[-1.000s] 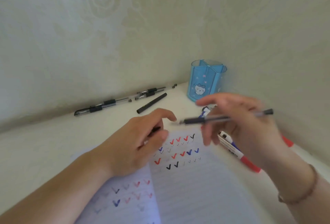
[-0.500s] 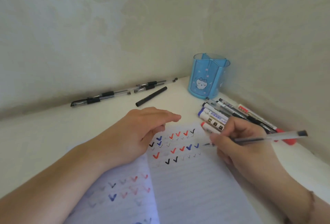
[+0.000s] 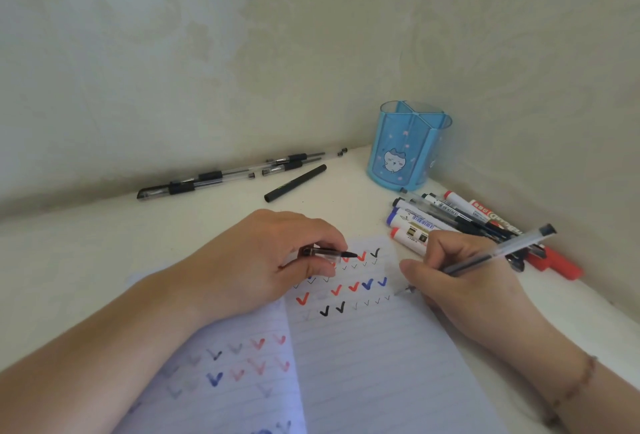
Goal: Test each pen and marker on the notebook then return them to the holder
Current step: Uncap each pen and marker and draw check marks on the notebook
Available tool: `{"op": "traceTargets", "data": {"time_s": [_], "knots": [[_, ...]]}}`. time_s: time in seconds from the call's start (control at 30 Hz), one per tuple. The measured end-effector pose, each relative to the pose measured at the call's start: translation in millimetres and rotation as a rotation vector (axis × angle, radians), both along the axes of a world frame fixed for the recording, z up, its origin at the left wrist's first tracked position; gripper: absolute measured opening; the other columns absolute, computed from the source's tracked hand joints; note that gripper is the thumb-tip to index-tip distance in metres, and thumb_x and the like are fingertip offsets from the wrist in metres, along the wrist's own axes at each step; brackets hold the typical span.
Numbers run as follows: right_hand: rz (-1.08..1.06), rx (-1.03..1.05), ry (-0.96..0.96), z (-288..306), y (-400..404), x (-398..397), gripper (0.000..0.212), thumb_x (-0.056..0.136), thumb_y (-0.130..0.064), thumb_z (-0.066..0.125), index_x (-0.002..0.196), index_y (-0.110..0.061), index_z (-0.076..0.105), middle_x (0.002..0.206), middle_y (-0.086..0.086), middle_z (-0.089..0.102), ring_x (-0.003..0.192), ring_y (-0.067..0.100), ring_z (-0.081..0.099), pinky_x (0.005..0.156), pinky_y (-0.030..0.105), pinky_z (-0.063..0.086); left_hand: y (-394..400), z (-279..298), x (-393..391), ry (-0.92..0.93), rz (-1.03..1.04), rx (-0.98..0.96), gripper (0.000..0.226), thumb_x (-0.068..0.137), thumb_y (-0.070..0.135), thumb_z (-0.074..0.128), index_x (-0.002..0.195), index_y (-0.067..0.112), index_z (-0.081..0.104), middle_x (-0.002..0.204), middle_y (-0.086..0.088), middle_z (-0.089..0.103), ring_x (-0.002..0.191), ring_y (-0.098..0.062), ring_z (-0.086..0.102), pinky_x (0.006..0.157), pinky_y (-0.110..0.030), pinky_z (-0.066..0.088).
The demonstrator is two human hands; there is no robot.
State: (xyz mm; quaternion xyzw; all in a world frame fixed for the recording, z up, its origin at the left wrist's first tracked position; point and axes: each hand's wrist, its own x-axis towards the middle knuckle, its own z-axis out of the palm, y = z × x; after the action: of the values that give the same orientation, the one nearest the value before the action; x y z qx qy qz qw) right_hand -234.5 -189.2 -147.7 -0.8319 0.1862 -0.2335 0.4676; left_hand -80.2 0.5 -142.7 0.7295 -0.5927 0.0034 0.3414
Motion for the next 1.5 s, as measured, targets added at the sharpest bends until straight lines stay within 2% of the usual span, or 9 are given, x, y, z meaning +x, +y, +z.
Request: {"op": "traceTargets", "data": {"time_s": [0.1,0.33,0.53,0.63,0.73,0.93,1.13,1.3,1.5], "knots": [[0.017,-0.032,0.031,1.4,-0.2,0.6,0.034,0.074,0.0,0.07,0.054,0.002,0.043,0.045,0.005,0.042,0.043,0.007,0.033,0.042,0.017,0.026,0.4,0.1,-0.1,-0.028,-0.006,-0.002,0.019,0.087,0.031,0.068,0.105,0.026,0.069,0.089,0.016,0.069,0.071,0.02,0.049,0.066,0.004,0.032],[0.002,-0.025,0.008,-0.3,-3.4,1.9,0.035,0.076,0.001,0.068,0.055,-0.001,0.04,0.052,0.024,0.046,0.046,0.014,0.035,0.046,0.026,0.028,0.0,-0.7,1.3,-0.007,-0.031,-0.009,0.017,0.088,0.041,0.066,0.103,0.032,0.067,0.09,0.02,0.069,0.078,0.012,0.057,0.067,0.001,0.036],[0.212,0.363,-0.263,10.4,6.8,-4.9,0.045,0.053,-0.046,0.089,0.06,-0.015,0.057,0.048,-0.001,0.047,0.043,0.011,0.032,0.043,0.013,0.03,0.2,-2.1,0.5,0.04,-0.015,-0.036,0.021,0.086,0.047,0.058,0.104,0.036,0.062,0.081,0.024,0.065,0.07,0.007,0.059,0.065,-0.008,0.043],[0.416,0.422,-0.263,13.8,5.5,-8.7,0.019,0.055,-0.027,0.078,0.071,-0.02,0.071,0.059,0.008,0.064,0.047,0.018,0.047,0.044,0.02,0.025,-0.4,-1.5,-0.1,0.015,-0.004,-0.047,0.014,0.088,0.041,0.063,0.101,0.034,0.065,0.081,0.021,0.066,0.072,-0.002,0.062,0.068,-0.023,0.051],[0.441,0.439,-0.266,11.5,5.8,-8.9,0.018,0.06,-0.02,0.062,0.076,-0.021,0.071,0.064,0.016,0.067,0.047,0.022,0.05,0.044,0.023,0.022,-0.2,0.4,-2.7,0.0,0.012,-0.076,0.013,0.087,0.031,0.066,0.099,0.028,0.068,0.083,0.017,0.067,0.073,-0.004,0.062,0.069,-0.022,0.05],[0.428,0.436,-0.267,8.2,13.5,-5.7,0.012,0.061,-0.02,0.066,0.073,-0.023,0.068,0.068,0.016,0.071,0.044,0.018,0.048,0.042,0.016,0.03,-1.4,3.7,-10.7,0.005,-0.024,-0.126,0.012,0.087,0.03,0.068,0.098,0.025,0.069,0.083,0.014,0.067,0.071,-0.004,0.06,0.065,-0.023,0.049],[0.419,0.487,-0.299,6.7,18.8,-4.3,0.022,0.063,0.008,0.071,0.067,-0.014,0.074,0.065,0.019,0.071,0.039,0.017,0.054,0.041,0.011,0.038,-2.4,5.8,-17.3,0.036,-0.112,-0.159,0.014,0.089,0.026,0.066,0.097,0.016,0.071,0.076,0.009,0.068,0.066,0.002,0.06,0.062,-0.02,0.051],[0.455,0.478,-0.28,0.9,18.9,-5.8,0.023,0.061,-0.031,0.086,0.073,-0.015,0.074,0.074,0.019,0.074,0.039,0.018,0.053,0.043,0.021,0.045,-2.6,4.2,-19.2,0.069,-0.097,-0.2,0.007,0.087,0.015,0.068,0.091,0.016,0.073,0.069,0.004,0.068,0.058,-0.005,0.064,0.052,-0.025,0.051],[0.399,0.422,-0.304,-1.2,23.3,-3.6,0.025,0.053,-0.005,0.087,0.07,-0.017,0.074,0.062,0.001,0.072,0.049,0.004,0.06,0.049,0.011,0.045,-4.0,2.7,-18.3,0.109,-0.086,-0.201,0.007,0.085,0.019,0.07,0.091,0.018,0.074,0.067,0.007,0.068,0.058,-0.003,0.064,0.053,-0.022,0.052]]}}
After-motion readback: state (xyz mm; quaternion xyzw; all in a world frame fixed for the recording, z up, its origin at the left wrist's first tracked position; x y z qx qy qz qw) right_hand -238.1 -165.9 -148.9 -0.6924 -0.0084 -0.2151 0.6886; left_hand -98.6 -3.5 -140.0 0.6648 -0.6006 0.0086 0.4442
